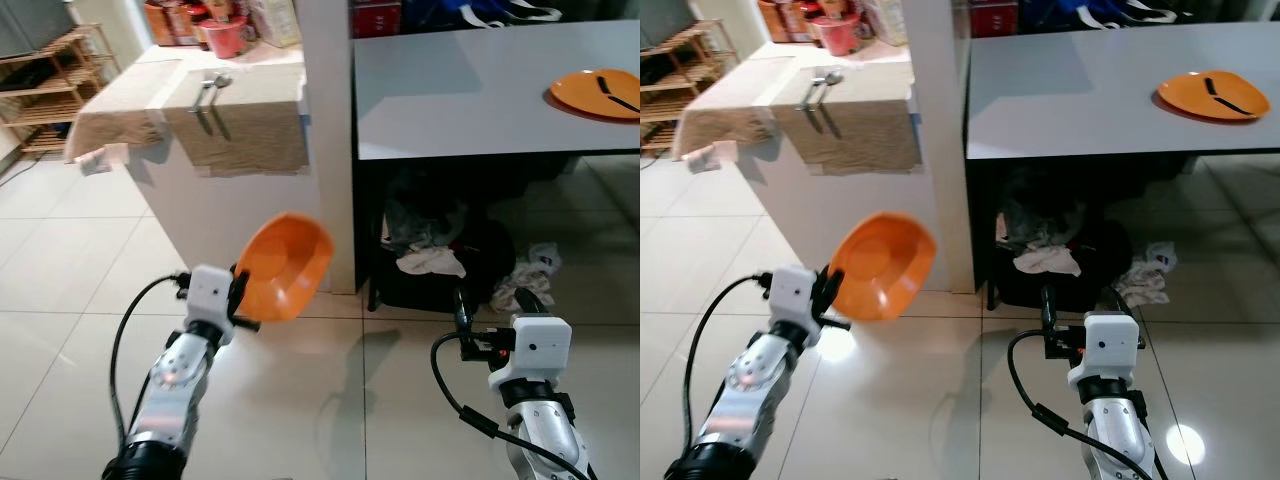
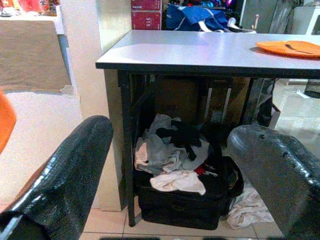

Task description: Setting the table

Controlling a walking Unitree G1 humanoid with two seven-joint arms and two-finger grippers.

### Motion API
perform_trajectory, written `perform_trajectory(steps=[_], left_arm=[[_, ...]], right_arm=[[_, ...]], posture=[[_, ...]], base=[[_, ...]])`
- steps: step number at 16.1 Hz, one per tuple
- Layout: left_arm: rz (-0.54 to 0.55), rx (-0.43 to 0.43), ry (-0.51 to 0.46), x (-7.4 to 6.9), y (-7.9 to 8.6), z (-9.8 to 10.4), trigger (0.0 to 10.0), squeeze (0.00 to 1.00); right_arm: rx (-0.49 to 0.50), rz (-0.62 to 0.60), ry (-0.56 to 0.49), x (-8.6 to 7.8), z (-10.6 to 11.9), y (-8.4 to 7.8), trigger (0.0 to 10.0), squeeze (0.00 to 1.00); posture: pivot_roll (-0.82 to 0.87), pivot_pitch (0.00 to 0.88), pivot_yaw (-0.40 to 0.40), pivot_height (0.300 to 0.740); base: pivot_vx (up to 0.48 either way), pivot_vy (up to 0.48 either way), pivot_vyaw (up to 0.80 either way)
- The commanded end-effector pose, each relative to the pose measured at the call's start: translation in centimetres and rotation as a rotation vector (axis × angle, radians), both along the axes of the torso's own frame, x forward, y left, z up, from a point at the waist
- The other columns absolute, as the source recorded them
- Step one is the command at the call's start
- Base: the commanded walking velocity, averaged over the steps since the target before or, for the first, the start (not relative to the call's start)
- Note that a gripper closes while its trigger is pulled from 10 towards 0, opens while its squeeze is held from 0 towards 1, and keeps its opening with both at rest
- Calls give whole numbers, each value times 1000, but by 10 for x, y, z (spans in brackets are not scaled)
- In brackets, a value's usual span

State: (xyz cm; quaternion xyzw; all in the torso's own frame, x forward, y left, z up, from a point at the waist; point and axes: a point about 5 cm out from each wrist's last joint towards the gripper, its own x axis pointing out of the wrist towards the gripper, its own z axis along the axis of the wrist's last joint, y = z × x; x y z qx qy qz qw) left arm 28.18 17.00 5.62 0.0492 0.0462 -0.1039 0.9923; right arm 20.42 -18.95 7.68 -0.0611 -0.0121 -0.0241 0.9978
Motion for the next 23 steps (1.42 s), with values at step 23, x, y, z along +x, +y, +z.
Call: perform_trajectory(steps=[23], left_arm=[[-183, -58, -81, 43, -66, 40, 0, 0]], right_arm=[[-35, -27, 13, -2, -5, -9, 10000, 0]], posture=[[-90, 0, 131, 740]], base=[[0, -456, -2]])
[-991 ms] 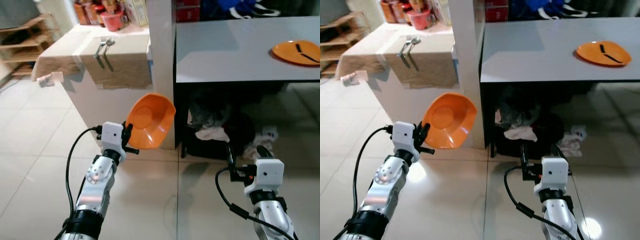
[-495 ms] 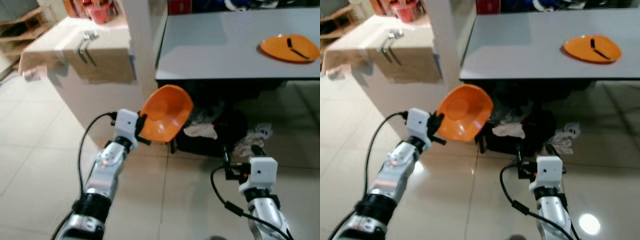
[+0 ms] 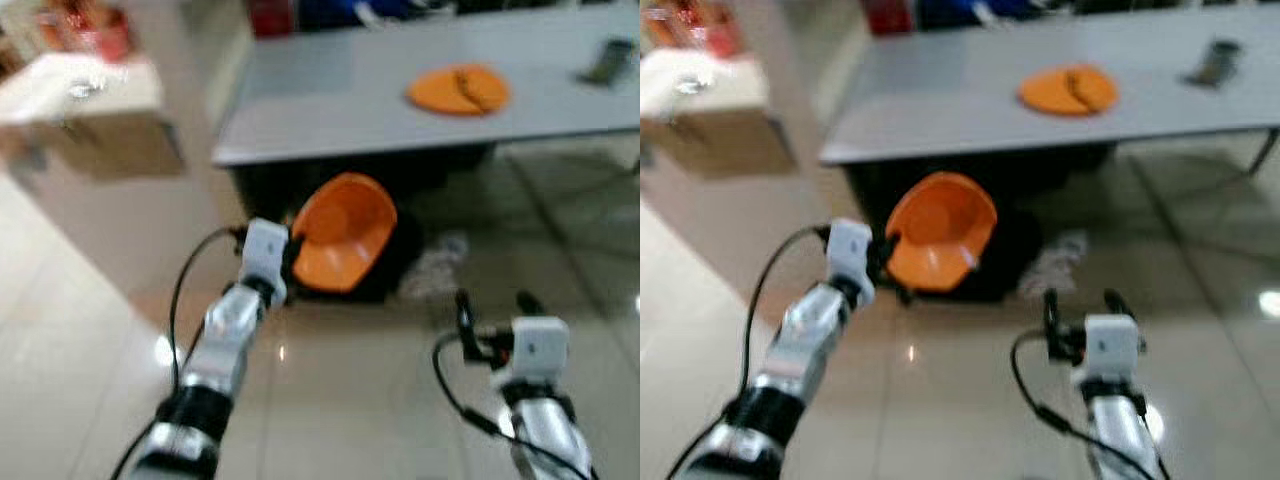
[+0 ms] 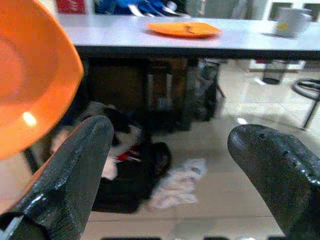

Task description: Setting the table

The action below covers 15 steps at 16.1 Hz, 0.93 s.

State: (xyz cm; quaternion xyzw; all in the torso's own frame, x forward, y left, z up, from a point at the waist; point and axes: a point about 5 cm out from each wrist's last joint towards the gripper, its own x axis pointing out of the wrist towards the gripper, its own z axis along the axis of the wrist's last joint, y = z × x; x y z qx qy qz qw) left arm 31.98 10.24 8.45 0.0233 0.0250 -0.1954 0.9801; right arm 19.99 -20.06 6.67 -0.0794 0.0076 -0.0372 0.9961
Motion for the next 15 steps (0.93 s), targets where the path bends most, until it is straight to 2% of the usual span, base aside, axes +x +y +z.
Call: perform_trajectory(steps=[1, 4, 6, 8, 9, 10, 15], left_arm=[[25, 3, -44, 6, 5, 10, 0, 0], [71, 24, -31, 8, 10, 6, 0, 0], [92, -2, -49, 9, 8, 9, 0, 0], [106, -43, -67, 11, 6, 16, 0, 0], [80, -78, -114, 14, -2, 31, 0, 0], [72, -83, -132, 15, -5, 36, 0, 0], [88, -81, -73, 13, -3, 23, 0, 0]], right_arm=[[0, 1, -22, 0, 5, 2, 10000, 0], [-1, 2, -10, -5, 3, 2, 10000, 0], [-3, 4, -6, -5, 2, 1, 10000, 0], [-5, 6, -6, -4, 2, 0, 10000, 0], [-10, 7, -8, -4, 3, -1, 10000, 0], [-11, 8, -9, -4, 3, -1, 10000, 0], [-11, 9, -7, -5, 2, 0, 10000, 0]], posture=[[-91, 0, 133, 740], [-93, 0, 131, 740], [-96, 0, 127, 740], [-96, 0, 126, 740], [-96, 0, 123, 740], [-97, 0, 123, 740], [-99, 0, 127, 740]], base=[[0, -469, 0], [0, -461, 0], [0, 0, 0], [474, 0, 0], [480, 0, 0], [480, 0, 0], [480, 0, 0]])
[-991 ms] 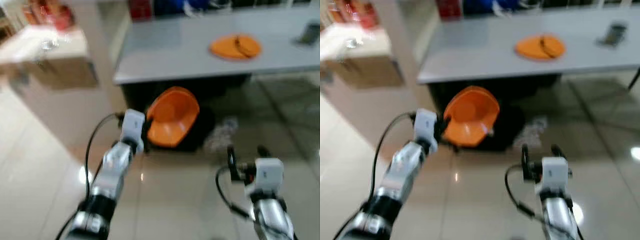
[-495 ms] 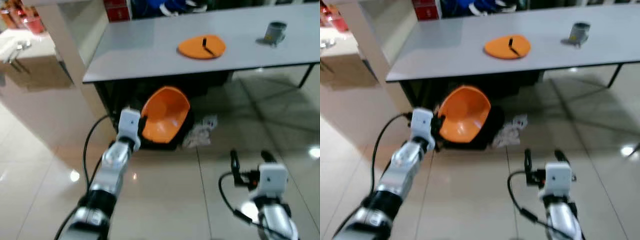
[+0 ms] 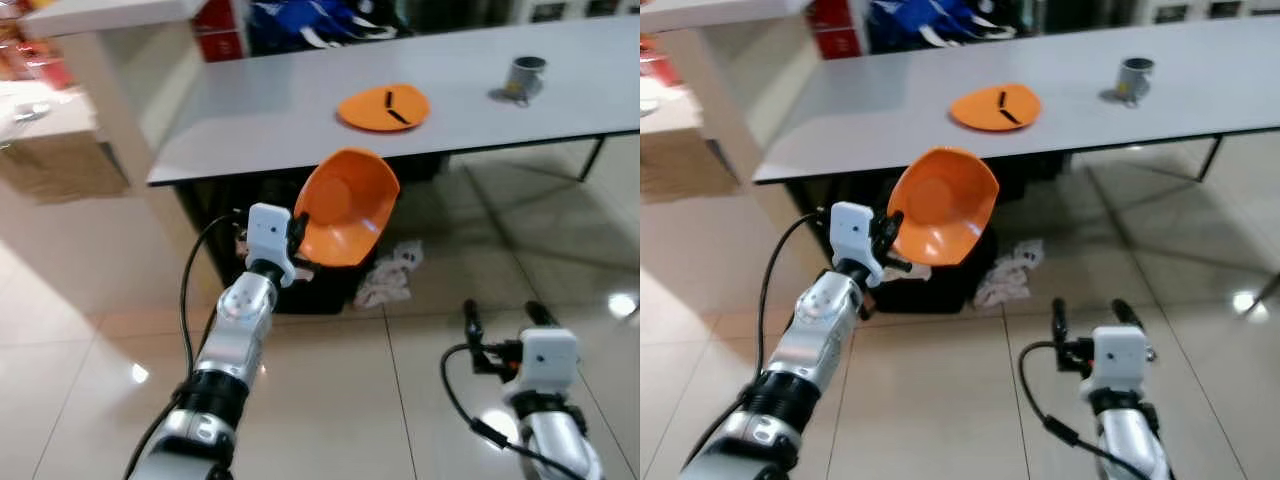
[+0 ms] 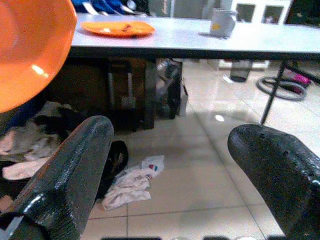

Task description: Setting the table

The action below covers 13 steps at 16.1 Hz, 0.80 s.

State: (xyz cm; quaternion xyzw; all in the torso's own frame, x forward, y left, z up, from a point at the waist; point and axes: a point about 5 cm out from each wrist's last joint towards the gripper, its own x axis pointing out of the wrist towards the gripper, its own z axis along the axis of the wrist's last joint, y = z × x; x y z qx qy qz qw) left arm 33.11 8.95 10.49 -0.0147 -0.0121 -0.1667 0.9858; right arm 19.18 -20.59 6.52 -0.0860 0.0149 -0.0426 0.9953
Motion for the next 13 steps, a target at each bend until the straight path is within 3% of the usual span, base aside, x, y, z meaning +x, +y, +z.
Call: perform_trajectory(steps=[1, 10, 13], left_arm=[[32, 12, -6, 2, 9, 2, 0, 0], [-10, 15, -49, 2, 0, 10, 0, 0], [-71, 80, -105, 0, -9, 15, 0, 0]], right_arm=[[3, 23, -19, 3, 3, 6, 10000, 0], [5, 26, -11, 3, 0, 7, 10000, 0], [3, 31, -10, 4, -1, 6, 10000, 0]], posture=[[-99, 0, 128, 740], [-103, 0, 134, 740], [-103, 0, 133, 740]], base=[[480, 0, 0], [480, 0, 0], [320, 0, 0]])
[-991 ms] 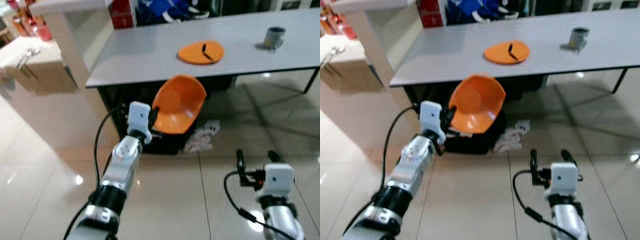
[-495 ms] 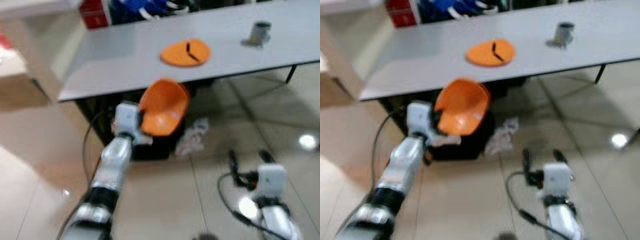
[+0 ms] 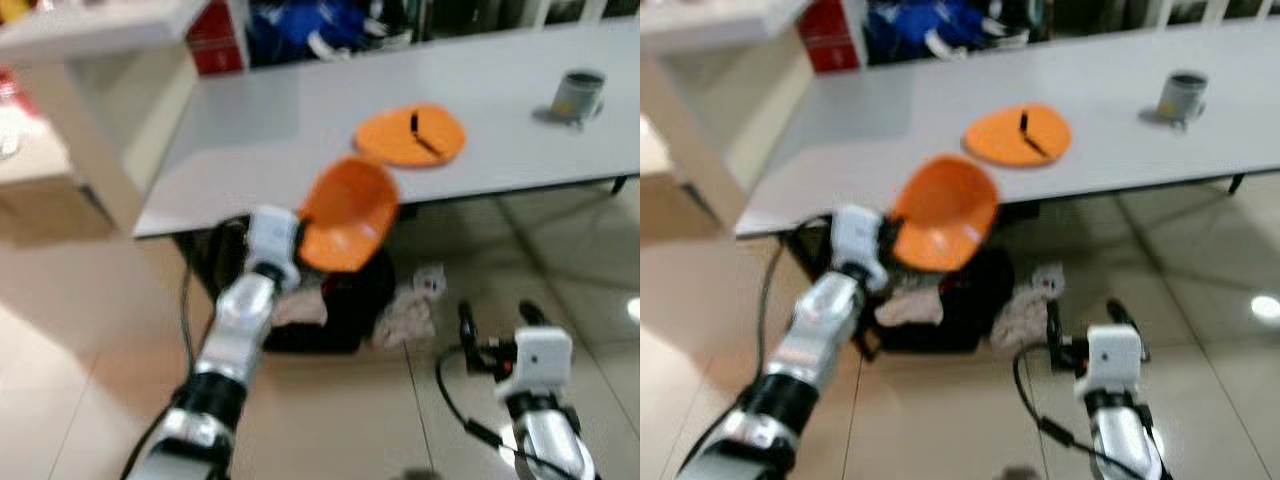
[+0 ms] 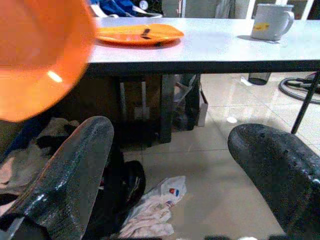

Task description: Setting the table

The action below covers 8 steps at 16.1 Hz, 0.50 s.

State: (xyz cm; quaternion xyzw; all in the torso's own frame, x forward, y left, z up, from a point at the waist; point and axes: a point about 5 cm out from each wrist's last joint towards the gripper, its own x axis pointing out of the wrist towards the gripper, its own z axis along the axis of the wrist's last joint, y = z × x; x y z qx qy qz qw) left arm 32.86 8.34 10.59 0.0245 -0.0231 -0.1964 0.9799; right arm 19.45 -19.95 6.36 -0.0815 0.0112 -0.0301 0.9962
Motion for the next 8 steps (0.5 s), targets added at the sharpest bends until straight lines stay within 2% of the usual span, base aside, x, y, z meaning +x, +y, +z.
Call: perform_trajectory(steps=[1, 3, 4, 8], left_arm=[[-51, -25, -82, 2, -8, 19, 0, 0], [-60, -46, -84, 4, -11, 24, 0, 0], [-40, -46, -66, 7, -10, 22, 0, 0], [-14, -39, -40, 10, -6, 18, 0, 0]], right_arm=[[-6, 7, -4, 2, 1, 0, 10000, 0], [-6, 8, -3, 2, 0, 1, 10000, 0], [-3, 4, -4, 3, 0, 1, 10000, 0], [-2, 0, -7, 1, 0, 1, 10000, 0]], posture=[[-104, 0, 132, 740], [-107, 0, 135, 740], [-111, 0, 139, 740], [-115, 0, 141, 740]], base=[[0, 0, 0], [0, 0, 0], [0, -420, 0], [325, -350, 0]])
